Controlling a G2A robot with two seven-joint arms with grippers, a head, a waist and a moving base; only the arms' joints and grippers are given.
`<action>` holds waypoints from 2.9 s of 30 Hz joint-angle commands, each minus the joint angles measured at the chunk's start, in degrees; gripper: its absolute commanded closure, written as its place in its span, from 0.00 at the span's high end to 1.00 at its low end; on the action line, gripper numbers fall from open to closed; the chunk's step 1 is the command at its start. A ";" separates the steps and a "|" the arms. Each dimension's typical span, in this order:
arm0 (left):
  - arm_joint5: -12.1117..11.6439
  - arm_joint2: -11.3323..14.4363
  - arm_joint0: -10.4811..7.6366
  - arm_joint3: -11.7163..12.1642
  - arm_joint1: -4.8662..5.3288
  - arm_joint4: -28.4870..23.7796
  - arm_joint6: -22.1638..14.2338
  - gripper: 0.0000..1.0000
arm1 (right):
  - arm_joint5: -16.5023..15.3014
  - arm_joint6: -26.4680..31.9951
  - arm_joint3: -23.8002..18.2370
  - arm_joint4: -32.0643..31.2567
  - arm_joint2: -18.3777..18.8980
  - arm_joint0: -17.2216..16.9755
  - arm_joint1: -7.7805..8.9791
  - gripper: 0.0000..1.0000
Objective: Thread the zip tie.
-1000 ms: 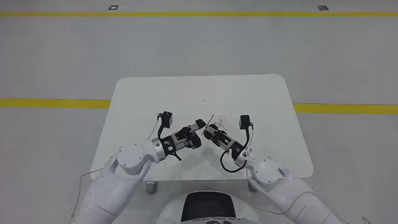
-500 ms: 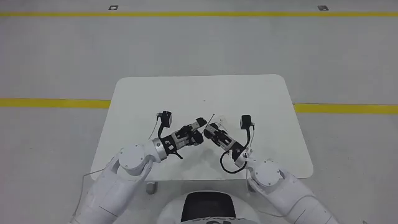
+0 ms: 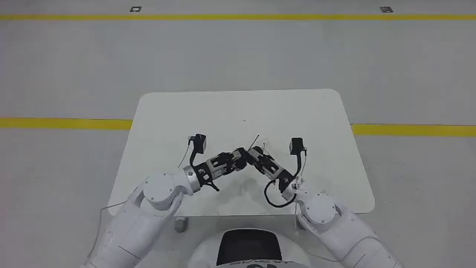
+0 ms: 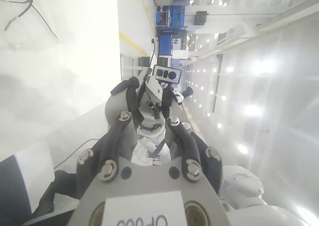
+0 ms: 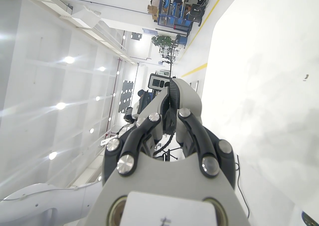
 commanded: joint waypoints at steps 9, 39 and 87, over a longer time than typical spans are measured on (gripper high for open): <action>0.30 0.56 -0.42 0.18 0.24 -0.11 0.20 0.07 | 0.00 -0.01 -0.26 -0.61 1.38 -0.96 -0.76 0.00; 0.82 2.35 -1.60 1.06 0.90 -0.52 0.26 0.00 | 0.00 2.92 0.11 -1.76 4.69 -3.01 -2.88 0.00; 1.95 -4.88 -9.09 8.78 6.00 -0.47 -37.91 0.00 | 0.00 61.72 10.25 16.63 23.93 -2.21 -0.30 1.00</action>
